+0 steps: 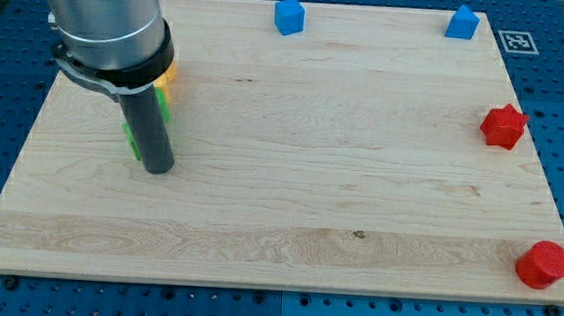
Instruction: Move the blue cube towards center
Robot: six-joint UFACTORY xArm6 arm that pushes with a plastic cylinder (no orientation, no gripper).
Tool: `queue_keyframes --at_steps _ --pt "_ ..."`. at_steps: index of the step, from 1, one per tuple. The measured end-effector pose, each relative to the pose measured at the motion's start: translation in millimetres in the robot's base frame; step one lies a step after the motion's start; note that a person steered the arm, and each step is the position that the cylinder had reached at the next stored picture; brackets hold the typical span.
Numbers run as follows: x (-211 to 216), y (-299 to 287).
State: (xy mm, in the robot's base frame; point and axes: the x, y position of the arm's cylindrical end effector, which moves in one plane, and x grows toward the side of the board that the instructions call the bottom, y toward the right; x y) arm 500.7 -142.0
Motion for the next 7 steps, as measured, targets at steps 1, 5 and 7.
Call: queue_keyframes --at_steps 1,5,7 --pt "-4.7 0.9" --pt "-25.4 26.8" --pt "-99.8 62.9"
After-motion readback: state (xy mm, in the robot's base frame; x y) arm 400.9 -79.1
